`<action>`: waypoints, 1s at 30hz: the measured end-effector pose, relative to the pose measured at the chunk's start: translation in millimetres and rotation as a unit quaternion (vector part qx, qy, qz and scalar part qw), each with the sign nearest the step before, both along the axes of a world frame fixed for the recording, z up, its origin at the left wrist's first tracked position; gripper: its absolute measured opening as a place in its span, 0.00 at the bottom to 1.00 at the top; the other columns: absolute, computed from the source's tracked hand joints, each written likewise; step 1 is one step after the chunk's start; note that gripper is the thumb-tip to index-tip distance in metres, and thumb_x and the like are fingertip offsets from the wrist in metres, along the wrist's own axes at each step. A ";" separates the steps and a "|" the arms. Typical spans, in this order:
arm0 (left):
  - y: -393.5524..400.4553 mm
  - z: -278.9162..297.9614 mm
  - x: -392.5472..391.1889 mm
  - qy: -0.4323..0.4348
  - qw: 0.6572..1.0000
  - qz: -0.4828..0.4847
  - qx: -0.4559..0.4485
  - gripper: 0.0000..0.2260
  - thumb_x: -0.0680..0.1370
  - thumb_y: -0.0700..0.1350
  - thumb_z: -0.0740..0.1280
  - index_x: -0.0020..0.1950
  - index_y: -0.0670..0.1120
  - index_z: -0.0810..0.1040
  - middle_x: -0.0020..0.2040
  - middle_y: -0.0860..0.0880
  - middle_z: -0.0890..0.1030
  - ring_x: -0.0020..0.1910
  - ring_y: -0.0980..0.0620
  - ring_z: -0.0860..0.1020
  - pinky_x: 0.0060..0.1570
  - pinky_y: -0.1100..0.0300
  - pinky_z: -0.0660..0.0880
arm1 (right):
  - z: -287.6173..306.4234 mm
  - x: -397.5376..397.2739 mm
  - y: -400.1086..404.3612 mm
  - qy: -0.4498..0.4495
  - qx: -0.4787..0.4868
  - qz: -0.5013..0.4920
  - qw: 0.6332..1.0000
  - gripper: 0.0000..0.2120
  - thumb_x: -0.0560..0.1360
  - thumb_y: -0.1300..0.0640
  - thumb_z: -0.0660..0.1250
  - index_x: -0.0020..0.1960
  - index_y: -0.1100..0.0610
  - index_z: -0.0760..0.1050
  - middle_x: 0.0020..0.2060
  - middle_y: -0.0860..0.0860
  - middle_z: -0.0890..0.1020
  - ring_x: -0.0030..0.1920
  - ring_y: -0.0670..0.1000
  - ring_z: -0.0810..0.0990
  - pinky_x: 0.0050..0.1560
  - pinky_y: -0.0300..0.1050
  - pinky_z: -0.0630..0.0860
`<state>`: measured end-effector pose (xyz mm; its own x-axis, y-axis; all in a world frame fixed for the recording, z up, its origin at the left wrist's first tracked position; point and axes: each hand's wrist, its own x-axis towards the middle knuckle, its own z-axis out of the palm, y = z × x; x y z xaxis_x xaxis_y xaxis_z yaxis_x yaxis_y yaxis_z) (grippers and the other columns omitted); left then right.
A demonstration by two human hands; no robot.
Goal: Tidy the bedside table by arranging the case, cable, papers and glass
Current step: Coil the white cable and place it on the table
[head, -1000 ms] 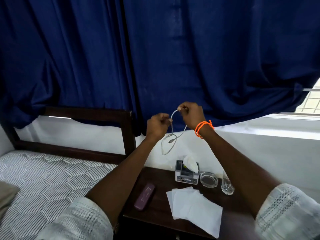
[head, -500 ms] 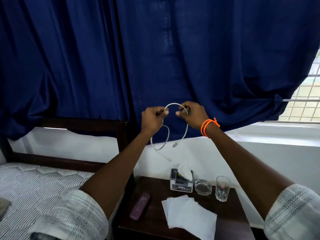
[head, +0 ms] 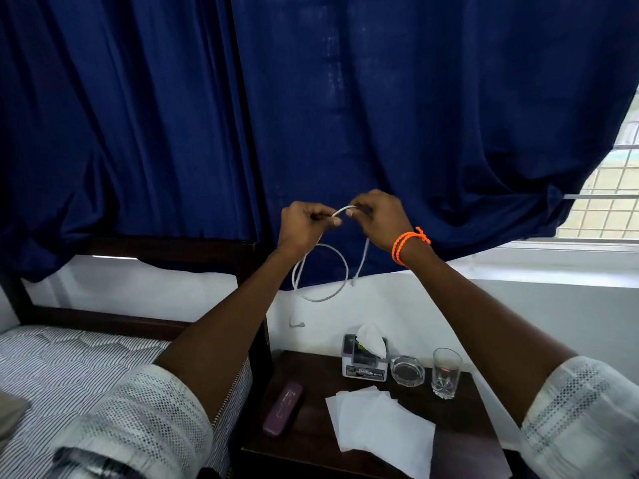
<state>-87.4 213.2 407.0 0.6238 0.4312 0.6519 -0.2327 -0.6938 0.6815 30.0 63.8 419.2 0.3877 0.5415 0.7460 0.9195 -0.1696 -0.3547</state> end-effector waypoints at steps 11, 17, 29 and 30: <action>20.1 -36.8 -15.9 0.237 0.964 0.050 -0.111 0.12 0.68 0.47 0.83 0.47 0.44 0.88 0.36 0.49 0.85 0.32 0.56 0.81 0.38 0.63 0.82 | -7.0 3.7 -6.1 0.076 0.024 -0.029 0.996 0.15 0.80 0.53 0.67 0.43 0.64 0.80 0.35 0.63 0.82 0.37 0.63 0.82 0.43 0.58 0.81; 24.1 -50.4 -18.8 0.199 0.925 0.006 -0.324 0.26 0.67 0.33 0.82 0.61 0.35 0.76 0.53 0.37 0.84 0.48 0.39 0.86 0.52 0.49 0.84 | -10.9 6.8 -12.7 0.085 0.018 -0.064 0.994 0.15 0.80 0.52 0.67 0.39 0.62 0.79 0.32 0.59 0.81 0.36 0.60 0.81 0.42 0.53 0.81; 36.8 -70.2 -26.0 0.158 0.905 -0.009 -0.394 0.02 0.78 0.31 0.71 0.47 0.36 0.81 0.45 0.37 0.83 0.50 0.38 0.82 0.58 0.40 0.80 | -17.4 21.9 -33.9 0.190 0.090 -0.125 0.970 0.14 0.81 0.54 0.64 0.45 0.63 0.81 0.33 0.63 0.82 0.36 0.65 0.83 0.40 0.63 0.82; 39.0 -74.2 -24.9 0.163 0.905 0.004 -0.392 0.03 0.77 0.30 0.71 0.46 0.37 0.81 0.45 0.37 0.83 0.49 0.39 0.83 0.56 0.41 0.81 | -15.9 22.2 -35.0 0.202 0.103 -0.120 0.967 0.14 0.81 0.54 0.65 0.44 0.63 0.81 0.33 0.63 0.82 0.34 0.62 0.84 0.37 0.61 0.83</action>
